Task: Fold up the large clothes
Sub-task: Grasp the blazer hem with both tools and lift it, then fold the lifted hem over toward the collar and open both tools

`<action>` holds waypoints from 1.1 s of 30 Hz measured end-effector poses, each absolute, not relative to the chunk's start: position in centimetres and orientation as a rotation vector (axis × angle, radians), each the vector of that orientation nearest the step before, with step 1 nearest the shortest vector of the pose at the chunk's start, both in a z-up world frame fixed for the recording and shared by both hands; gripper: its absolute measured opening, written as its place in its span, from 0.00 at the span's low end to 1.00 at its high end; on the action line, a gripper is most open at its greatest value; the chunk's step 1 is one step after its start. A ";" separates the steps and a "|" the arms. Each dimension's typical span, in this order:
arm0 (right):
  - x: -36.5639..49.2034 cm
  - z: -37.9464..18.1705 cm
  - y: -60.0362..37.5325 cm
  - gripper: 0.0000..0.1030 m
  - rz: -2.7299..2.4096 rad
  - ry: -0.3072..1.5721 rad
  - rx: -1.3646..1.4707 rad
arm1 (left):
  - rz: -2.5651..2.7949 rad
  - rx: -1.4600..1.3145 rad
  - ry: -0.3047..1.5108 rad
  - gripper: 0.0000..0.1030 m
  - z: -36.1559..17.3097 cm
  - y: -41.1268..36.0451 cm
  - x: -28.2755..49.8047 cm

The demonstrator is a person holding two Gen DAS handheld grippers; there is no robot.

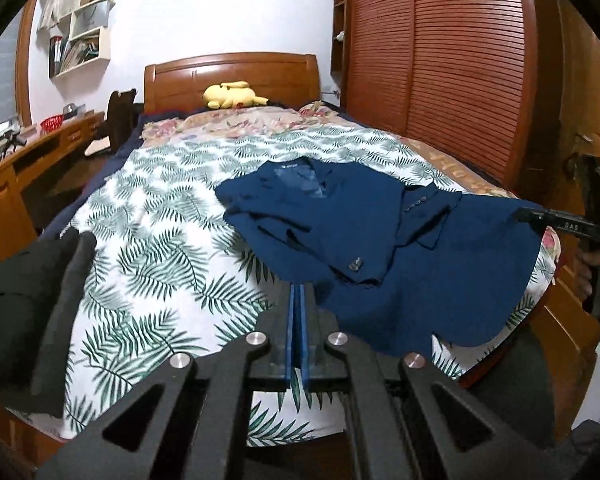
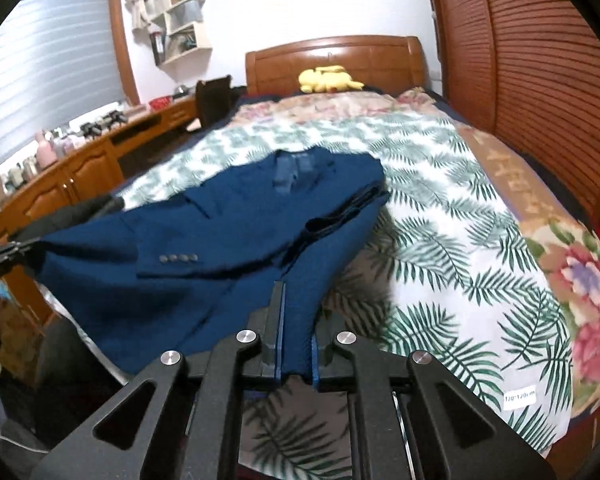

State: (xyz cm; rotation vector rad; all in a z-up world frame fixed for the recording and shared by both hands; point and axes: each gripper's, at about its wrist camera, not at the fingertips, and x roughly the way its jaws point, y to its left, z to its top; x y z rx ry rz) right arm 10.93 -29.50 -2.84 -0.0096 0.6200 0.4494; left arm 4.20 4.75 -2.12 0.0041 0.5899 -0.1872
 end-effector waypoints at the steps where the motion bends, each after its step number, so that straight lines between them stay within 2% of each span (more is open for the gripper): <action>1: 10.6 -2.2 -29.5 0.06 0.449 0.610 -0.005 | -0.187 0.008 0.577 0.00 -1.6 4.8 4.0; 24: 1.2 14.2 -30.3 0.06 0.475 0.285 -0.062 | -0.214 0.094 0.228 0.00 15.7 3.7 -3.2; 33: -1.0 18.1 -31.6 0.06 0.439 0.202 -0.087 | -0.175 0.102 0.179 0.00 18.5 4.8 -3.6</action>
